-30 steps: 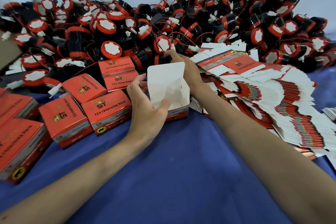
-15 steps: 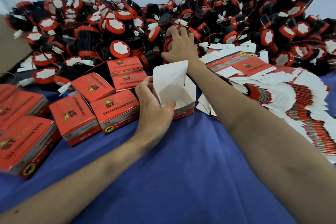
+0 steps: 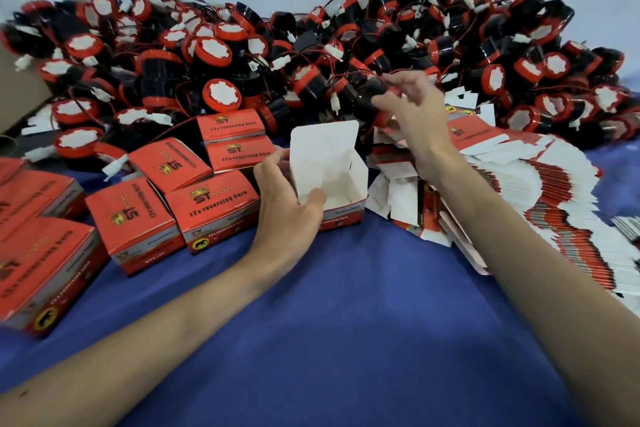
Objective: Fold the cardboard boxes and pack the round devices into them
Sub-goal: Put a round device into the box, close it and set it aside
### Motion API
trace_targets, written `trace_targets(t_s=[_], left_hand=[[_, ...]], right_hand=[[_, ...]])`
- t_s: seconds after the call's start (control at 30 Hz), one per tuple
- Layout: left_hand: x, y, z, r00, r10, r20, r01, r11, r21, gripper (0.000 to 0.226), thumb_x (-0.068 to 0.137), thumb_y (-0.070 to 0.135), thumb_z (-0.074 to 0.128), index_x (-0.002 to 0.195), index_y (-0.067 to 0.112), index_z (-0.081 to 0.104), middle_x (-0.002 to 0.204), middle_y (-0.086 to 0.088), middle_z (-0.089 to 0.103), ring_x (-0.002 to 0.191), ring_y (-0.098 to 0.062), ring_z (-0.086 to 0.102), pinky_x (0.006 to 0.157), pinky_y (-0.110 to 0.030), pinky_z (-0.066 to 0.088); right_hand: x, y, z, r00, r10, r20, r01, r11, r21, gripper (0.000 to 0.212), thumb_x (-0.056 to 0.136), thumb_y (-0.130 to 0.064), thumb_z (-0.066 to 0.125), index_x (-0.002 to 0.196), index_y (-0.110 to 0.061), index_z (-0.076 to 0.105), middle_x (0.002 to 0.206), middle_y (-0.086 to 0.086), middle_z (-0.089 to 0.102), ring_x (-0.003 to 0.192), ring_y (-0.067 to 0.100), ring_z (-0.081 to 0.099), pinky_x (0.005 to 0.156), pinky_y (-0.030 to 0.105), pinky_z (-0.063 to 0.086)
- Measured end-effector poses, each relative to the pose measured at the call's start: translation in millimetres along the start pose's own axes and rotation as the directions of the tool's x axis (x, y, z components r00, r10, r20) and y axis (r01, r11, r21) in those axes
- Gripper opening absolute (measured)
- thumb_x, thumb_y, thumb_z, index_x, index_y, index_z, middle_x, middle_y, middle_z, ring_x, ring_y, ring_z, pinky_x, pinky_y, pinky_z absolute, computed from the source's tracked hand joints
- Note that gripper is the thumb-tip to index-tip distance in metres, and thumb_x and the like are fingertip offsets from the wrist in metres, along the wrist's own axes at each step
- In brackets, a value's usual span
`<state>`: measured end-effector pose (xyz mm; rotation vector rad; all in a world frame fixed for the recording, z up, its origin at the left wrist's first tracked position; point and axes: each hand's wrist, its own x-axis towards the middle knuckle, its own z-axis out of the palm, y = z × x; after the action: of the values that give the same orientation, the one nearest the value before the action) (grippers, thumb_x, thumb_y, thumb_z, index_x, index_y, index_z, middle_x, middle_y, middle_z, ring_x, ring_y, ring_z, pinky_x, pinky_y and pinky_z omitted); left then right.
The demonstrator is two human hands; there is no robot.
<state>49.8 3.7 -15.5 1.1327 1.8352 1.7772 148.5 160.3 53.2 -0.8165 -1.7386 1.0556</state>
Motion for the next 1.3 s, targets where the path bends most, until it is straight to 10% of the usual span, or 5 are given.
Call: trace_targets(t_s=[0.3,0.53,0.77,0.97,1.3], left_hand=[[2.6,-3.5,-0.1,1.0,-0.001,0.006,0.001,0.999,0.049,0.043,0.089,0.001,0.05,0.118,0.028,0.033,0.124,0.002,0.037,0.1,0.008,0.043,0.087,-0.02,0.044],[1.9,-5.0,-0.2,1.0,-0.016,0.003,0.016,0.998,0.065,0.041,0.09,0.001,0.049,0.122,0.023,0.036,0.125,0.001,0.039,0.105,0.0,0.044,0.091,-0.026,0.045],[1.8,-3.7,-0.5,1.0,-0.026,0.014,0.025,0.998,0.055,0.042,0.089,0.003,0.051,0.123,0.023,0.035,0.124,0.0,0.039,0.106,-0.005,0.046,0.09,-0.032,0.05],[2.1,-3.9,0.6,1.0,-0.02,-0.017,0.021,0.999,0.041,0.037,0.093,0.015,0.057,0.124,0.022,0.037,0.119,0.004,0.039,0.105,-0.004,0.047,0.089,-0.03,0.051],[2.6,-2.2,1.0,1.0,-0.024,-0.003,0.024,0.997,0.068,0.039,0.089,0.007,0.052,0.121,0.023,0.036,0.117,0.004,0.037,0.099,0.0,0.044,0.089,-0.029,0.048]], right_hand=[[-27.8,-9.6,-53.5,0.915,0.319,0.246,-0.391,0.557,0.733,0.042,0.084,-0.036,0.063,0.113,-0.005,0.059,0.112,0.016,0.066,0.105,0.03,0.065,0.089,0.043,0.055],[-47.0,-19.4,-52.1,0.961,0.148,0.234,-0.145,0.989,-0.031,0.026,0.078,-0.04,0.077,0.091,-0.02,0.069,0.089,-0.001,0.072,0.082,0.012,0.069,0.076,0.025,0.056],[-60.8,-44.4,-36.9,0.906,-0.386,0.175,0.423,0.803,-0.419,0.068,0.067,-0.042,0.083,0.122,-0.012,0.056,0.118,-0.002,0.06,0.107,0.009,0.059,0.091,0.034,0.052],[-63.2,-66.4,-45.0,0.877,-0.477,-0.059,0.47,0.876,-0.107,0.049,0.073,-0.028,0.076,0.116,-0.019,0.054,0.12,0.002,0.057,0.109,0.013,0.06,0.088,0.037,0.054],[-55.8,-74.5,-56.9,0.997,-0.009,0.072,-0.034,0.815,0.579,0.017,0.086,-0.033,0.066,0.076,-0.02,0.069,0.093,-0.001,0.07,0.111,0.027,0.06,0.082,0.027,0.054]])
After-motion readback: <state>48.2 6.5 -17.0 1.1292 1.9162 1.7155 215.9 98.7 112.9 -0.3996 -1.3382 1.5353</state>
